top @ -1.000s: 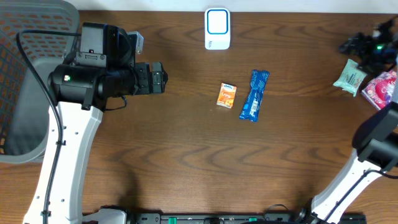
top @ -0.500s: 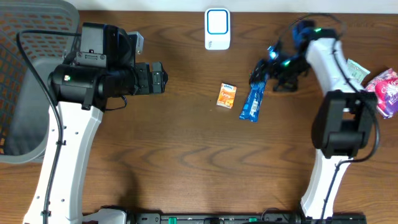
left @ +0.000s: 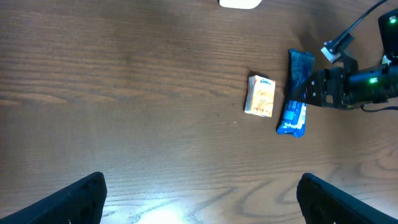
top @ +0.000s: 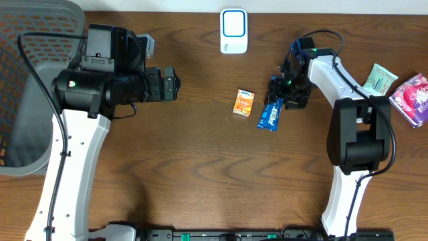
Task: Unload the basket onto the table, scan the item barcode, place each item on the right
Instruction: 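Reach the right gripper to the blue Oreo pack and grasp it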
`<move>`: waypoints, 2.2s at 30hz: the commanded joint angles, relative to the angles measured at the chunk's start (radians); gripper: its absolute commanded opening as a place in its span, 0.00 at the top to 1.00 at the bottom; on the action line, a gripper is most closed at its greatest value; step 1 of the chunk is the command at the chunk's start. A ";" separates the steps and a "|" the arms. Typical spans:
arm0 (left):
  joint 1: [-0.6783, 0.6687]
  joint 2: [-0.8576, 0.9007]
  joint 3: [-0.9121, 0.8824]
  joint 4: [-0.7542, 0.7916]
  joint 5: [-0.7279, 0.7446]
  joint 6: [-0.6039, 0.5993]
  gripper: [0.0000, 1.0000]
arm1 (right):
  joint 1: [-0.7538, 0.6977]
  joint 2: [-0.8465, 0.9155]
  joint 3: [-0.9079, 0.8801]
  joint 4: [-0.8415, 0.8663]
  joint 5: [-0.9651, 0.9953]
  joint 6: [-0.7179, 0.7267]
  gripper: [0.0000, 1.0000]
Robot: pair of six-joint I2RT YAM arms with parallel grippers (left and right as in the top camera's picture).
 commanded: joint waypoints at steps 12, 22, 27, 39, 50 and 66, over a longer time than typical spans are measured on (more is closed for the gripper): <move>0.003 0.002 -0.002 -0.002 -0.009 -0.002 0.02 | -0.033 0.015 -0.061 0.168 -0.177 0.010 0.28; 0.002 0.002 -0.002 -0.002 -0.009 -0.002 0.02 | -0.115 0.015 -0.105 0.234 -0.189 0.010 0.30; 0.002 0.002 -0.002 -0.002 -0.009 -0.002 0.02 | -0.115 0.016 -0.172 0.389 -0.309 0.029 0.41; 0.002 0.002 -0.002 -0.002 -0.009 -0.002 0.02 | -0.113 0.016 -0.353 0.562 -0.228 0.102 0.66; 0.002 0.002 -0.002 -0.002 -0.009 -0.002 0.02 | -0.024 0.016 -0.409 0.574 -0.070 0.108 0.44; 0.003 0.002 -0.002 -0.002 -0.009 -0.002 0.02 | -0.016 0.002 -0.366 0.424 0.187 0.142 0.99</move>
